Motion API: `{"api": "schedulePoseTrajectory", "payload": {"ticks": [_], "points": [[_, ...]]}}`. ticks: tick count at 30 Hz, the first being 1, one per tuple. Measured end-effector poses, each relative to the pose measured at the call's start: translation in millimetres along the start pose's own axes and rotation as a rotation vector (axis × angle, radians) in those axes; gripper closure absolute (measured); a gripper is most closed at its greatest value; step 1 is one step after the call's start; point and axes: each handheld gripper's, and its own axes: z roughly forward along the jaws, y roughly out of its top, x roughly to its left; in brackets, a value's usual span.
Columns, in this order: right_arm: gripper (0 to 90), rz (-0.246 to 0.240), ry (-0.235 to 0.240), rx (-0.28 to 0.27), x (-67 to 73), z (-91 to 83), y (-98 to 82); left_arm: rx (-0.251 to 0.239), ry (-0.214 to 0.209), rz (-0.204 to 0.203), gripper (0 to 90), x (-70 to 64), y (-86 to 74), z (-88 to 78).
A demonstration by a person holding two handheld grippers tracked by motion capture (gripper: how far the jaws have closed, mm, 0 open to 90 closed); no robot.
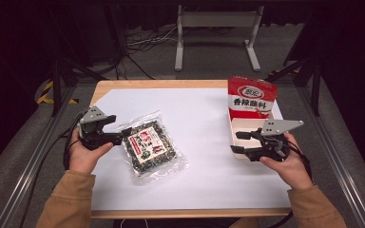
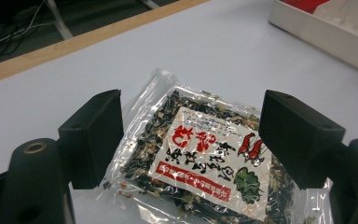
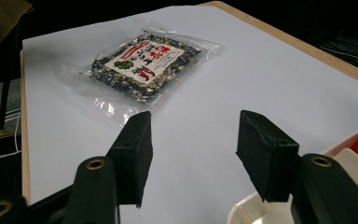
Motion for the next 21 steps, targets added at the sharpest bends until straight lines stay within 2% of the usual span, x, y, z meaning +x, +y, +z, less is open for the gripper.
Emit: {"api": "schedulePoseTrajectory", "payload": {"ticks": [4, 9, 14, 17, 19, 21], "points": [[44.8, -0.011, 0.011, 0.001, 4.8, 5.5, -0.3, 0.025, 0.030, -0.036, 24.0, 4.9, -1.8, 0.1], [44.7, -0.025, 0.018, 0.009, 9.8, 11.3, -0.4, 0.028, 0.037, -0.043, 24.3, 9.4, -3.8, -0.6], [44.7, -0.032, 0.022, 0.017, 12.5, 15.2, -1.4, 0.046, 0.081, 0.005, 24.2, 13.1, -6.6, 2.6], [44.7, -0.033, 0.025, 0.017, 13.4, 16.3, -2.8, 0.056, 0.069, 0.019, 25.5, 18.2, -10.0, 6.7], [44.7, -0.030, 0.023, 0.017, 13.3, 16.7, -3.4, 0.069, 0.048, -0.001, 26.3, 22.5, -13.2, 9.2], [44.7, -0.029, 0.024, 0.016, 13.1, 17.9, -3.9, 0.049, 0.056, -0.006, 28.3, 26.9, -17.6, 11.1]]}}
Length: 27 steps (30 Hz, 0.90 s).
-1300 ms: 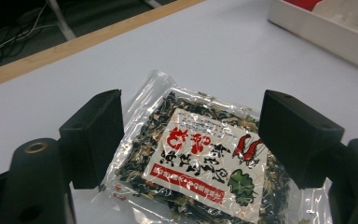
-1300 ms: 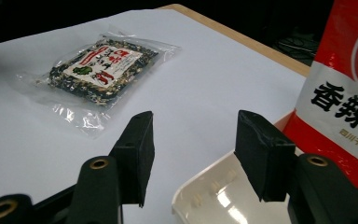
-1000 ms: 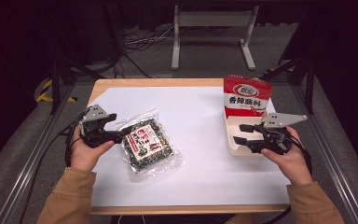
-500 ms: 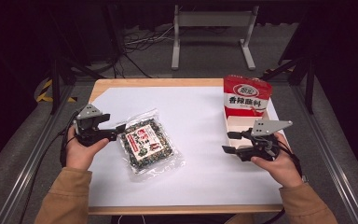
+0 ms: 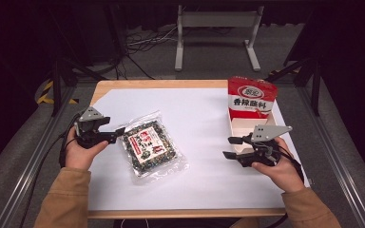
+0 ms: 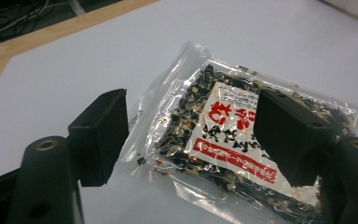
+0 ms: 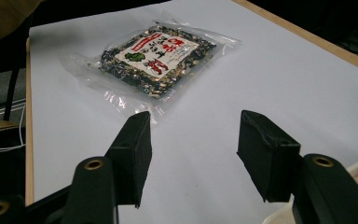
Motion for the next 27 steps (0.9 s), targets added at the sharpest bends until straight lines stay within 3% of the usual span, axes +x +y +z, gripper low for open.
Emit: {"api": "schedulePoseTrajectory", "payload": {"ticks": [4, 8, 11, 20, 27], "points": [[44.6, -0.003, 0.000, 0.010, 1.0, 2.3, -0.3, -0.010, 0.000, -0.036, 29.0, 7.0, -5.2, 6.0], [44.3, -0.006, 0.004, 0.011, 2.9, 4.5, -1.1, 0.019, 0.023, -0.078, 26.6, 16.2, -10.8, 16.9], [44.3, -0.007, 0.002, 0.016, 3.4, 5.7, -1.8, 0.039, 0.038, -0.080, 29.8, 20.3, -12.0, 23.2], [44.2, 0.002, -0.001, 0.027, 10.0, 5.1, -7.3, 0.039, 0.050, -0.226, 30.2, 43.9, -21.9, 43.3], [44.1, 0.008, -0.010, 0.035, 13.5, 2.7, -11.7, 0.036, 0.052, -0.269, 32.8, 56.3, -29.9, 56.6]]}}
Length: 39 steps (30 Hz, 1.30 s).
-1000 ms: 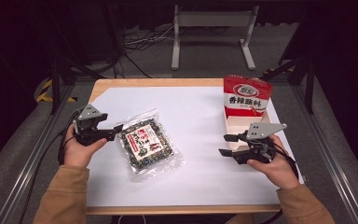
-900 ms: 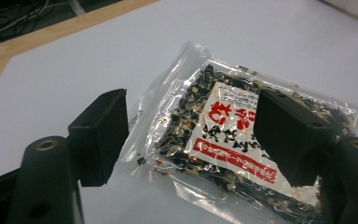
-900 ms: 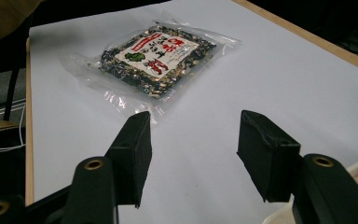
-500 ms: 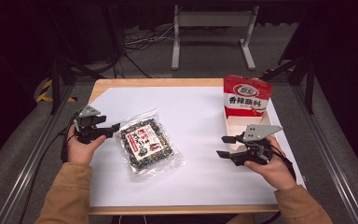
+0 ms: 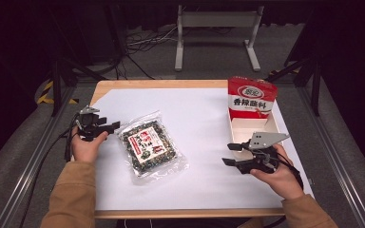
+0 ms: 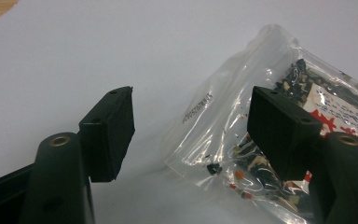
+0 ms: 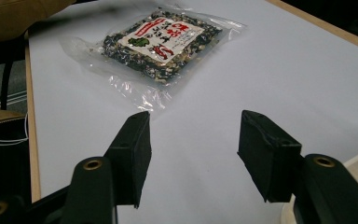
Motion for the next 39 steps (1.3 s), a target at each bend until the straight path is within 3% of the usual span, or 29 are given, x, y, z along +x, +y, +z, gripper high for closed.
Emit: {"api": "schedulePoseTrajectory", "payload": {"ticks": [4, 9, 12, 15, 21, 26, 30, 34, 39], "points": [[44.2, -0.001, 0.003, 0.002, 3.1, 0.4, -1.7, 0.008, -0.030, -0.035, 36.6, 7.7, -3.5, 8.0], [44.0, -0.008, 0.006, 0.005, 5.0, 1.6, -1.9, 0.039, -0.035, -0.043, 40.6, 10.8, -7.5, 18.7], [43.9, -0.008, 0.007, 0.006, 5.4, 2.1, -2.1, 0.043, -0.078, -0.061, 44.2, 13.7, -10.0, 23.1], [43.9, -0.007, 0.008, 0.008, 5.3, 2.6, -2.3, 0.057, -0.092, -0.068, 45.1, 15.3, -13.0, 27.3], [43.5, -0.009, 0.012, 0.006, 5.8, 3.0, -2.4, 0.041, -0.114, -0.100, 53.8, 18.9, -15.4, 27.6], [43.2, -0.007, 0.014, 0.007, 5.8, 4.0, -2.9, 0.061, -0.119, -0.095, 66.5, 15.6, -15.4, 28.3], [43.1, -0.006, 0.018, 0.011, 5.8, 6.4, -4.0, 0.073, -0.117, -0.101, 82.4, 15.0, -17.1, 27.8], [42.9, -0.009, 0.019, 0.012, 6.5, 6.8, -4.0, 0.085, -0.106, -0.079, 89.5, 12.5, -17.4, 27.5], [42.8, -0.008, 0.018, 0.013, 6.1, 7.2, -4.5, 0.081, -0.105, -0.078, 90.0, 12.0, -17.6, 26.9]]}}
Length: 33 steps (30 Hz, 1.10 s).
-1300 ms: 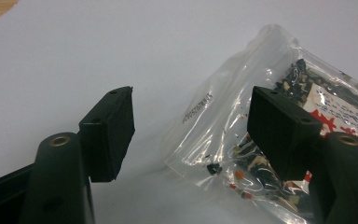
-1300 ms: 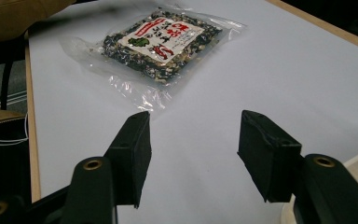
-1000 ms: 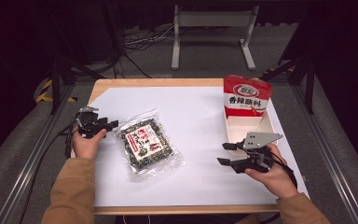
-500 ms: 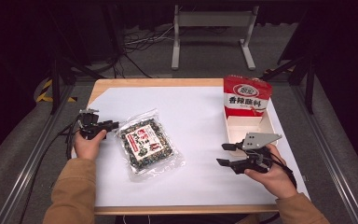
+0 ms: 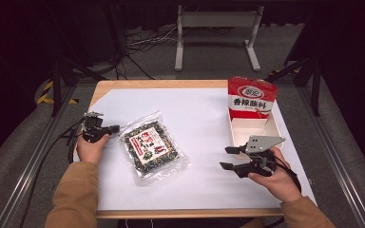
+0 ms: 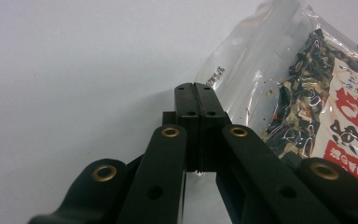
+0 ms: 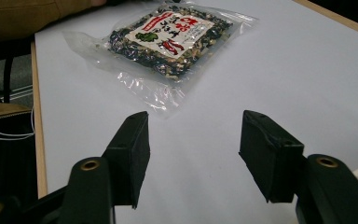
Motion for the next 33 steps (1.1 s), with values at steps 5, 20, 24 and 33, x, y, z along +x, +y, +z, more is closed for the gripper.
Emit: {"api": "schedulePoseTrajectory", "payload": {"ticks": [5, 20, 24, 33], "points": [[42.9, -0.005, -0.006, -0.007, -0.1, -0.2, 0.1, -0.032, 0.012, 0.012, 90.0, -2.3, 2.4, -7.4], [45.2, 0.024, -0.019, -0.047, -3.2, -0.3, -1.0, -0.240, -0.080, 0.078, 90.0, -33.8, 23.3, -61.0], [45.2, 0.030, -0.016, -0.056, -4.0, -0.8, -0.5, -0.272, -0.108, 0.091, 90.0, -41.8, 27.6, -75.1], [47.1, 0.048, 0.008, -0.058, -5.1, 0.5, 3.8, -0.347, -0.153, 0.208, 90.0, -77.5, 39.3, -103.0]]}}
